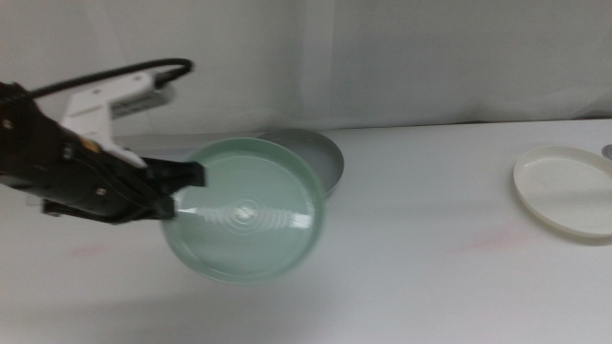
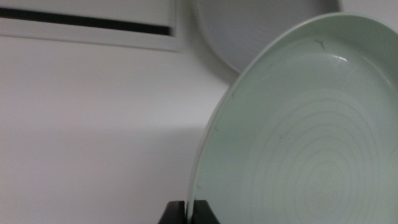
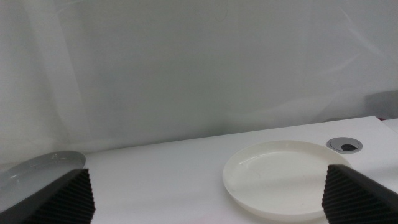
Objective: Stack the three bowls on top of each other.
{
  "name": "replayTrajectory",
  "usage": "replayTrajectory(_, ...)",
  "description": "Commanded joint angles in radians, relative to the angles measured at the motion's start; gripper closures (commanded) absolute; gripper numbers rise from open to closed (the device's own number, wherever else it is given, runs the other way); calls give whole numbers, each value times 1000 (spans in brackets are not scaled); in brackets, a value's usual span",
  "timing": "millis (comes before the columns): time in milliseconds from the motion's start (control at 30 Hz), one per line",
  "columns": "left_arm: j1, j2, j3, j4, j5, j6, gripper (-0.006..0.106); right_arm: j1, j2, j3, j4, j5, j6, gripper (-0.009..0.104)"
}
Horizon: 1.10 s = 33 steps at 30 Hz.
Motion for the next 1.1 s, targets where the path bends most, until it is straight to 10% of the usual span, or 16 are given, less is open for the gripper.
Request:
replayTrajectory(0,-66,-10,2,-24,-2,-21,103,-5,-37,39,-9,-7,-3,-8)
replayTrajectory(333,-292,146,-37,-21,-135,-133,103,-5,-37,39,-9,-7,-3,-8)
replayTrajectory(1067,-320,443,-66,-28,-226,-151,103,-5,-37,39,-9,-7,-3,-8)
